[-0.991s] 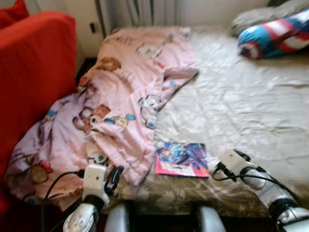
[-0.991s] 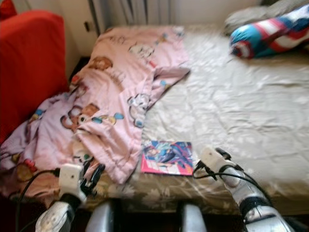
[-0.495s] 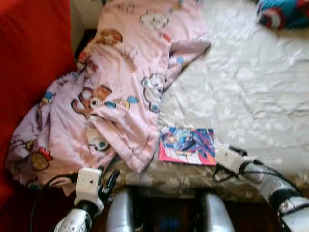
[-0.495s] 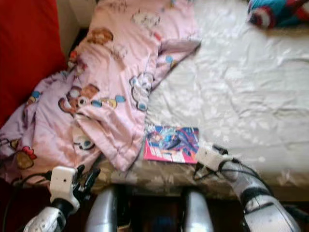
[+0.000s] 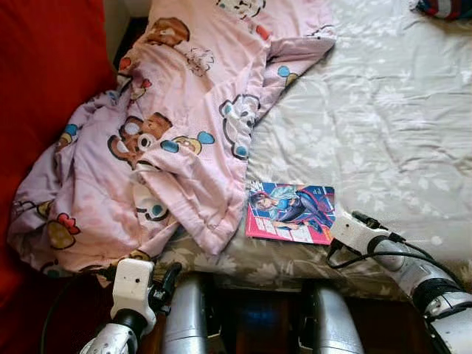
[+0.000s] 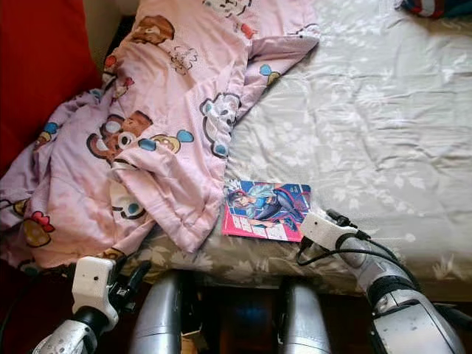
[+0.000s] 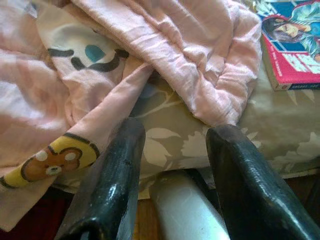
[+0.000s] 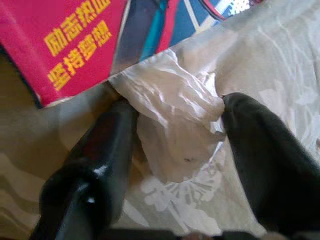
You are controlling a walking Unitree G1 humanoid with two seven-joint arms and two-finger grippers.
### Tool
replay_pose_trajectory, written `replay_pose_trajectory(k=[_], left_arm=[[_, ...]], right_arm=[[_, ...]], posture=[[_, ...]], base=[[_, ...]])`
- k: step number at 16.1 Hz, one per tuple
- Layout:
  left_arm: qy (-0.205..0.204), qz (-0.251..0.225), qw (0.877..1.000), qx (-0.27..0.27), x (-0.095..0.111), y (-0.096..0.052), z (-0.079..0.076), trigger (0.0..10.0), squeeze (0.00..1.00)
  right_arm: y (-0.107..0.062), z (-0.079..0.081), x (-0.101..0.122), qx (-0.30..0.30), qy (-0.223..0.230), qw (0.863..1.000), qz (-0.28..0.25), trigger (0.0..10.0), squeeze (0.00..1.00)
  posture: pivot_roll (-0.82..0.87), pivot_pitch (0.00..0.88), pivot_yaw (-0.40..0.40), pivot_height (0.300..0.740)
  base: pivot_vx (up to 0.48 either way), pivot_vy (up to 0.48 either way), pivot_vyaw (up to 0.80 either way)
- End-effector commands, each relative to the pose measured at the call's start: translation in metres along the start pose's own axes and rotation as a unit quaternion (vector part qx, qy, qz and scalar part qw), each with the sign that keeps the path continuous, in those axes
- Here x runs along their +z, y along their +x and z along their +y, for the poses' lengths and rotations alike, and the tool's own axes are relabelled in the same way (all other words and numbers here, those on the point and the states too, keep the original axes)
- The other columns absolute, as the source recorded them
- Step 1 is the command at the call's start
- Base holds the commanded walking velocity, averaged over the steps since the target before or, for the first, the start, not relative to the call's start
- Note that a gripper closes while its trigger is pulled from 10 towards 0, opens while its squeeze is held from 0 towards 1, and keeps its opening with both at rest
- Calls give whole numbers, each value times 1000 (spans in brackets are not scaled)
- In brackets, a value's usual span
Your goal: Clean up the room
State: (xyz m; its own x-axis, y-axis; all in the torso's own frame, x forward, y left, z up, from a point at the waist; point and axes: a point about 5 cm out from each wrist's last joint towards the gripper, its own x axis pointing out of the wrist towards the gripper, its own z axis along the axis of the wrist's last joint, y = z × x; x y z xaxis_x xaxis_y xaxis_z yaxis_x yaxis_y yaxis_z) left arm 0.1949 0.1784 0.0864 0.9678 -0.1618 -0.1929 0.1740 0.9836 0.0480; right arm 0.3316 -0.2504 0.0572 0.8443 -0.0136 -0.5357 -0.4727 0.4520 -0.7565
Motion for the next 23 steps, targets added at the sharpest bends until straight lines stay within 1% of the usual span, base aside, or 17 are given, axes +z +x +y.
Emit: replay_pose_trajectory(k=[1,6,8,11,12,16,19,20,21,23], left_arm=[[1,17,1000,0,-5,-4,0,10000,0],[3,19,1000,0,-4,-3,0,10000,0],[3,18,1000,0,-4,-2,0,10000,0],[3,14,1000,0,-3,1,-2,10000,0],[3,13,1000,0,-2,1,-2,10000,0],[7,10,1000,0,-2,7,-2,10000,0],[7,5,1000,1,-3,14,-3,10000,0],[6,1,1000,1,-3,19,-4,10000,0],[5,-4,1000,1,-3,27,-4,10000,0],[1,-14,1000,1,-1,36,-5,10000,0]], right_arm=[[0,11,-4,16,-4,1000,10,0,0],[0,15,-3,13,-6,1000,5,0,0],[0,14,-3,9,-5,1000,5,0,0],[0,13,-1,6,-19,1000,1,0,0],[1,13,-1,5,-17,1000,0,0,0],[1,15,1,6,-19,1000,1,0,0],[1,17,0,4,-22,1000,2,0,0],[1,16,0,-4,-16,1000,4,0,0],[0,15,-3,-18,8,1000,9,0,0],[-2,12,-11,-47,79,996,19,0,0]], posture=[[147,335,75,605],[149,331,79,605],[145,327,78,605],[143,318,77,605],[141,314,77,605],[139,283,69,605],[132,243,60,605],[121,219,55,605],[111,201,51,605],[84,156,44,605]], base=[[0,0,0],[0,0,0],[0,0,0],[0,0,0],[0,0,0],[0,0,0],[0,0,0],[0,0,0],[0,0,0],[0,0,0]])
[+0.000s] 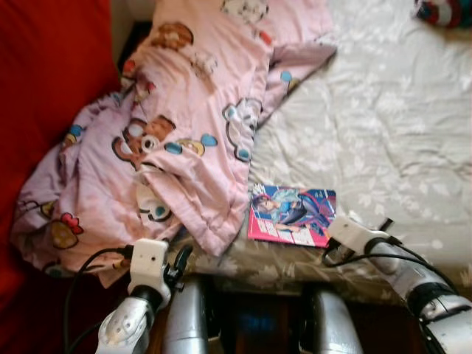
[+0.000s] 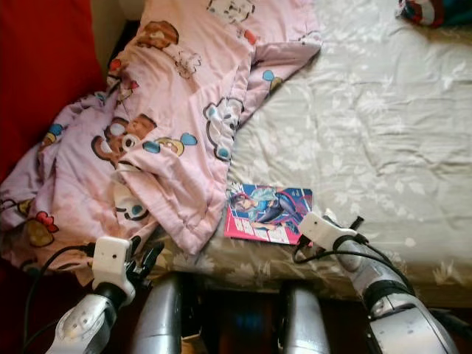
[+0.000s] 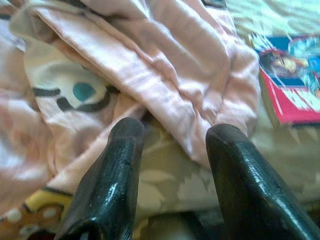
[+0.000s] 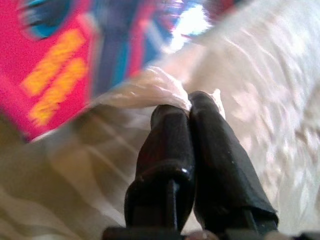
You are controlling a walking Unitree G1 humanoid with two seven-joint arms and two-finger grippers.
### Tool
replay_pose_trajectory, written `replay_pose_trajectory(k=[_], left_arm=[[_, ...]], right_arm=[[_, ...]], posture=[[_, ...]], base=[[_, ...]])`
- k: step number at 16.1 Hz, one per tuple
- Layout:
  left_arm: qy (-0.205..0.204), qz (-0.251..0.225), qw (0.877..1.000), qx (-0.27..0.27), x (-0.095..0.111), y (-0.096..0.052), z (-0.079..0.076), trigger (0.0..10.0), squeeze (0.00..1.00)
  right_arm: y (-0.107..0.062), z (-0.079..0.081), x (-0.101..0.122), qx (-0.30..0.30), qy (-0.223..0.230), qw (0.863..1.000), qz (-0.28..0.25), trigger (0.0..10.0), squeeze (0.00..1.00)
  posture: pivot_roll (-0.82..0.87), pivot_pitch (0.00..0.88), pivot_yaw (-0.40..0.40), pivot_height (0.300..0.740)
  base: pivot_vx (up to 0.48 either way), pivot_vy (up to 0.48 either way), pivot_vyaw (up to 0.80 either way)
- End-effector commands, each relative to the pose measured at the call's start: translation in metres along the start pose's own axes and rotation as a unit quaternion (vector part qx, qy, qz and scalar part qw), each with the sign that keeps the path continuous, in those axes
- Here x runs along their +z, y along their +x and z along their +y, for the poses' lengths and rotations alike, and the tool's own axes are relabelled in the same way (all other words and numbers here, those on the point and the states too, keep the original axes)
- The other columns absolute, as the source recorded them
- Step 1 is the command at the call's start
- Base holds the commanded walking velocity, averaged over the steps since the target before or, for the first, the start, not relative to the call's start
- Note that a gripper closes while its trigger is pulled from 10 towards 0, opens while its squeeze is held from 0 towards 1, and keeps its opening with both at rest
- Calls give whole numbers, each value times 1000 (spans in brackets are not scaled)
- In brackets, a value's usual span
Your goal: Clean up the room
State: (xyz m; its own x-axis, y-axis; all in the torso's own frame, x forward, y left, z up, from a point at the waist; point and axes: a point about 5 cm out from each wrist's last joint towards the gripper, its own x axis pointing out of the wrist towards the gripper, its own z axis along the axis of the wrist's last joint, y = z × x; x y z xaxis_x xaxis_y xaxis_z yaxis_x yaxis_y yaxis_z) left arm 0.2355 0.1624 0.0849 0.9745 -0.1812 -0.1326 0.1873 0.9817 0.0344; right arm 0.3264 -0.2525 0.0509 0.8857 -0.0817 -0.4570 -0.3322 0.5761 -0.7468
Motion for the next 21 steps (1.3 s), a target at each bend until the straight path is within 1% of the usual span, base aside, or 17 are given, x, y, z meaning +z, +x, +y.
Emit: replay_pose_trajectory(k=[1,2,3,4,5,6,7,8,9,10,12,15,16,17,19,20,21], left_arm=[[7,10,1000,1,-9,3,-1,10000,0],[5,6,1000,1,-9,7,-2,10000,0],[2,2,1000,3,-9,10,-2,10000,0],[3,0,1000,3,-9,15,-1,10000,0],[2,0,1000,3,-11,17,-1,10000,0],[2,1,1000,3,-12,19,-1,10000,0],[3,2,1000,2,-15,22,0,10000,0],[4,0,1000,2,-17,25,0,10000,0],[4,-1,1000,2,-17,28,2,10000,0],[1,2,1000,4,-20,30,4,10000,0],[-14,27,999,14,-34,29,11,10000,0],[-32,70,997,26,-60,20,17,10000,0],[-32,87,995,27,-70,16,18,10000,0],[-33,125,991,28,-88,9,20,10000,0],[-35,146,988,35,-99,6,23,10000,0],[-36,176,983,36,-111,3,24,10000,0],[-38,190,980,37,-116,2,24,10000,0]], right_arm=[[-7,6,-21,-17,43,999,27,0,0],[-9,7,-27,-28,69,997,28,0,0],[-12,9,-33,-45,125,991,32,0,0],[-15,12,-38,-60,194,979,33,0,0],[-21,23,-41,-80,304,949,6,0,0],[-23,26,-41,-90,344,935,-7,0,0],[-31,41,-40,-110,430,896,-28,10000,0],[-38,58,-38,-105,453,884,-40,10000,0],[-41,67,-33,-100,461,880,-51,10000,0],[-42,71,-27,-104,497,859,-66,10000,0],[-38,75,-17,-96,519,846,-72,10000,0],[-39,87,-26,-78,523,848,-34,10000,0],[-41,94,-31,-70,524,849,-16,10000,0],[-45,110,-42,-52,520,853,22,10000,0],[-49,120,-48,-40,518,853,48,10000,0],[-53,130,-55,-30,518,851,78,10000,0],[-55,134,-58,-26,519,850,90,10000,0]], posture=[[60,113,33,605],[46,96,30,605],[28,78,27,605],[11,61,27,605],[0,50,27,605],[-8,42,30,605],[-30,31,37,605],[-34,31,40,605],[-37,31,47,605],[-40,29,50,605],[-43,29,52,635],[-26,30,50,670],[-29,33,48,685],[-24,31,46,705],[-23,30,46,719],[-20,24,44,737],[-19,23,43,740]], base=[[0,0,0],[0,0,0],[0,0,0],[0,0,0],[0,0,0],[0,0,0],[0,0,0],[0,0,0],[0,0,0],[0,0,0],[0,0,0],[0,0,0],[0,0,0],[0,0,0],[0,0,0],[0,0,0],[0,0,0]])
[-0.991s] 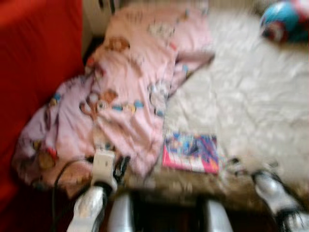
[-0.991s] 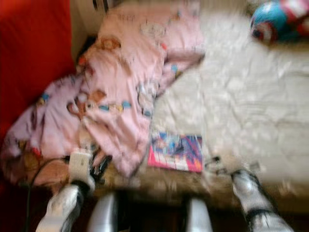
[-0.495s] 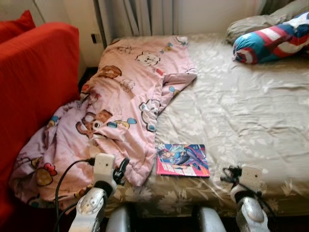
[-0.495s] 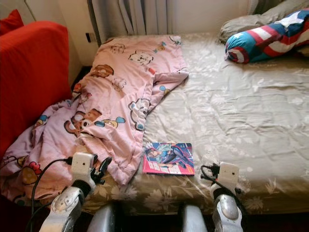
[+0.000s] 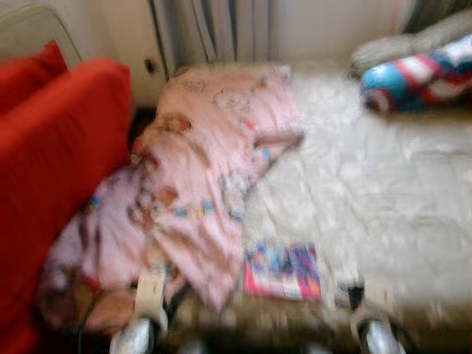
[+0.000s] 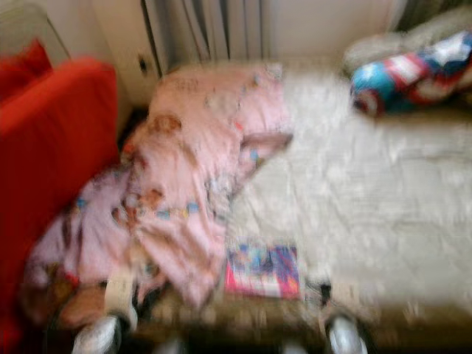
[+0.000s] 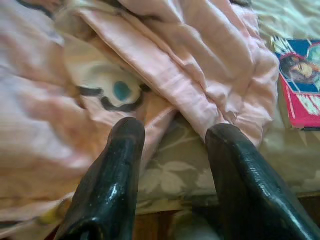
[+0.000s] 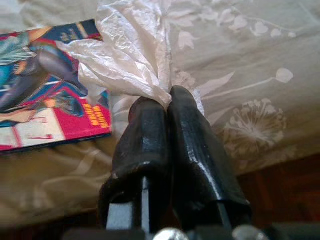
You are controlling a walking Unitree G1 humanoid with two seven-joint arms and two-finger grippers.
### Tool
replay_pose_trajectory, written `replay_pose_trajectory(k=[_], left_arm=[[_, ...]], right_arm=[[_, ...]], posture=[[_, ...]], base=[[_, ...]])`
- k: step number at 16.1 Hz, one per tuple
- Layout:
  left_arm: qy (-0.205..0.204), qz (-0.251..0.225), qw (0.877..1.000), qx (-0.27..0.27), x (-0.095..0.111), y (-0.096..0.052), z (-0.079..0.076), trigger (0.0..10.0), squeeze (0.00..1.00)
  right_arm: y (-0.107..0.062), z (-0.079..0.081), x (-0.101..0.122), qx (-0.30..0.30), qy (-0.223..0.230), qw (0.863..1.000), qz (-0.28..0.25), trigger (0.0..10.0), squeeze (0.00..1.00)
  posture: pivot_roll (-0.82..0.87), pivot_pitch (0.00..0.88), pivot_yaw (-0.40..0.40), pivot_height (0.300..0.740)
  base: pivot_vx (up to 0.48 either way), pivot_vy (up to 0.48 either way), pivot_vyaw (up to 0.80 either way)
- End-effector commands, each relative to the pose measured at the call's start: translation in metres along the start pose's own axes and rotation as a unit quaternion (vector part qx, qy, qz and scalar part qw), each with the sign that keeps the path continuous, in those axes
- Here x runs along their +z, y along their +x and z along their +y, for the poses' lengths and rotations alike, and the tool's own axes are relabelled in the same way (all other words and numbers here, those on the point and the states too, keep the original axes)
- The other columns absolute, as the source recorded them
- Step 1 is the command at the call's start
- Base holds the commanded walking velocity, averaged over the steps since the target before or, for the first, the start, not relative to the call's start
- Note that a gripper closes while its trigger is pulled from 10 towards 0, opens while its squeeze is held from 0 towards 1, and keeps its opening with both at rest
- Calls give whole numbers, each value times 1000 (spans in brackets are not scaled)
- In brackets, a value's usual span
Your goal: Clean up the room
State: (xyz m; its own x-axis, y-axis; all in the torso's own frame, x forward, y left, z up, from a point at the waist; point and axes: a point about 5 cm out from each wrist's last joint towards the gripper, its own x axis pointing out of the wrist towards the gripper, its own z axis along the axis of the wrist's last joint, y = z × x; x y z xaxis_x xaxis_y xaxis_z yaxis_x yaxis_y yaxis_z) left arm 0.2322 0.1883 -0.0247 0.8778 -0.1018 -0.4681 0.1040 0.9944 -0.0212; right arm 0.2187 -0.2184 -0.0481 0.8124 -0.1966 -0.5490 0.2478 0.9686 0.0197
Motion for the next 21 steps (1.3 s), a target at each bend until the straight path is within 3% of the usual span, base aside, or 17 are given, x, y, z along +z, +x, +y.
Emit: replay_pose_trajectory(k=[1,5,7,11,15,21], left_arm=[[3,37,999,5,-16,-2,4,10000,0],[7,117,993,11,-46,-8,3,10000,0],[-11,163,986,35,-64,-15,4,10000,0],[-13,171,985,30,-62,-11,0,10000,0],[-13,170,985,29,-61,-9,-3,10000,0],[-31,191,979,64,-77,-23,5,10000,0]], right_arm=[[-4,0,-13,-2,-4,999,34,10000,0],[-18,-2,-49,-11,-10,993,118,10000,0],[-28,-3,-66,-19,4,988,153,10000,0],[-26,-2,-65,-14,-10,988,151,10000,0],[-24,2,-62,6,-38,987,153,10000,0],[-39,-28,-80,1,-58,980,193,10000,0]], posture=[[-27,16,42,740],[-33,1,43,740],[-22,1,37,740],[-40,7,42,740],[-36,0,36,740],[-34,0,39,740]], base=[[0,0,0],[0,0,0],[0,0,0],[0,0,0],[0,0,738],[0,0,797]])
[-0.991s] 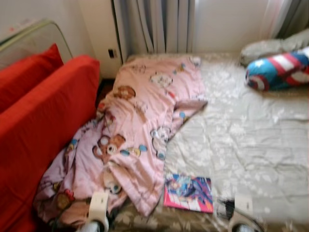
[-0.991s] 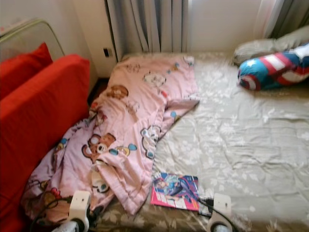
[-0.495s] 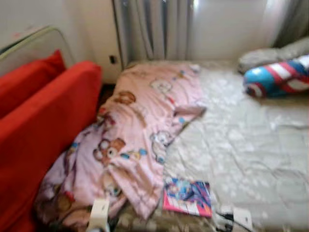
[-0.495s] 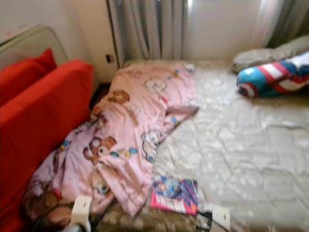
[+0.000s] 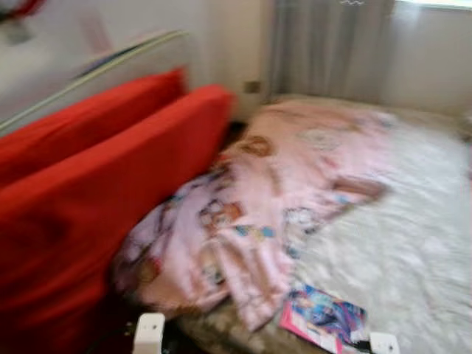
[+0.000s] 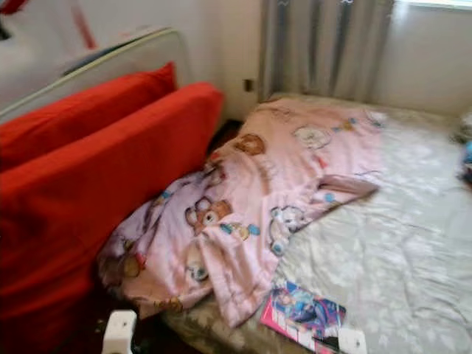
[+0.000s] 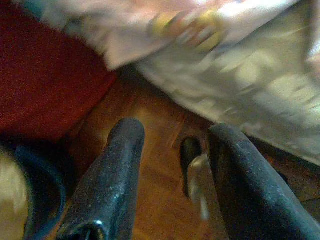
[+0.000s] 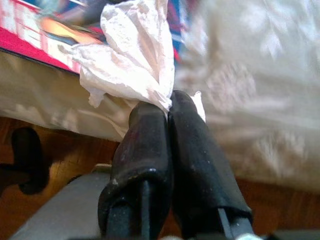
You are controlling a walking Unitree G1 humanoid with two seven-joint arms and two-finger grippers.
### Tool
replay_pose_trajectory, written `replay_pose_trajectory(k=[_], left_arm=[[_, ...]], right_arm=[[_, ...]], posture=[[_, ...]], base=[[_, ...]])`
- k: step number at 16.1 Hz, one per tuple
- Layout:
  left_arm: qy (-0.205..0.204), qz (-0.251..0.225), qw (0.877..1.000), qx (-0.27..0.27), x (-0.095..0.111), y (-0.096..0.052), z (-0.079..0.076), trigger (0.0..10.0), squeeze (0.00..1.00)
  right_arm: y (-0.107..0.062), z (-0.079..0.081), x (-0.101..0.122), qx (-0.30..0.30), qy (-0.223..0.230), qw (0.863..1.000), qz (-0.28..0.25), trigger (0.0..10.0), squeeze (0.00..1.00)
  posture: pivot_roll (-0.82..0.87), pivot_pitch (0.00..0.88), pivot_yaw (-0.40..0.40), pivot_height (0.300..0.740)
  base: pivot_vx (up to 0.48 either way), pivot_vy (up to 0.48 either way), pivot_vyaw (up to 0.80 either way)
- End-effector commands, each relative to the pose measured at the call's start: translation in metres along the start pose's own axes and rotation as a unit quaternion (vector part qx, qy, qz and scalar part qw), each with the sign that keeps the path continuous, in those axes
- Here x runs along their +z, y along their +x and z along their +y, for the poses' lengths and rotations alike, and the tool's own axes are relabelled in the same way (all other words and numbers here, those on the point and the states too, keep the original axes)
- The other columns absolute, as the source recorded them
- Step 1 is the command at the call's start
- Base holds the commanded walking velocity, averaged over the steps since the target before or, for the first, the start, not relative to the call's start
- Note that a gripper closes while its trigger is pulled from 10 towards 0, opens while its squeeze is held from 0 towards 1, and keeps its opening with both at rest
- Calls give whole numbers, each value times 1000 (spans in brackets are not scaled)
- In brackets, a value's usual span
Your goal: Clean up the room
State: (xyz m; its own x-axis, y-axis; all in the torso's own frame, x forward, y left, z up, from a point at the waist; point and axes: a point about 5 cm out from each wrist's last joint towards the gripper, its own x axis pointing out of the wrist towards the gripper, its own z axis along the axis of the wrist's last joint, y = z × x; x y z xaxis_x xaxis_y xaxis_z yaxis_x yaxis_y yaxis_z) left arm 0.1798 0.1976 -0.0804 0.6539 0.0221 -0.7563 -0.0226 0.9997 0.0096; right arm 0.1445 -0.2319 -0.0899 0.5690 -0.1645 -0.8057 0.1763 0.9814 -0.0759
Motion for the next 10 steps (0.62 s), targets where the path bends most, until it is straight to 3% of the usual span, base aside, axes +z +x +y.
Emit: replay_pose_trajectory(k=[1,10], left_arm=[[-6,8,1000,7,-4,-1,1,10000,0],[-32,7,999,16,-5,0,-4,10000,0]], right_arm=[[-2,3,-10,7,1,1000,18,10000,0],[-2,2,-9,5,-5,1000,18,10000,0]], posture=[[-36,0,42,740],[-36,0,13,740]], base=[[0,0,800],[0,0,761]])
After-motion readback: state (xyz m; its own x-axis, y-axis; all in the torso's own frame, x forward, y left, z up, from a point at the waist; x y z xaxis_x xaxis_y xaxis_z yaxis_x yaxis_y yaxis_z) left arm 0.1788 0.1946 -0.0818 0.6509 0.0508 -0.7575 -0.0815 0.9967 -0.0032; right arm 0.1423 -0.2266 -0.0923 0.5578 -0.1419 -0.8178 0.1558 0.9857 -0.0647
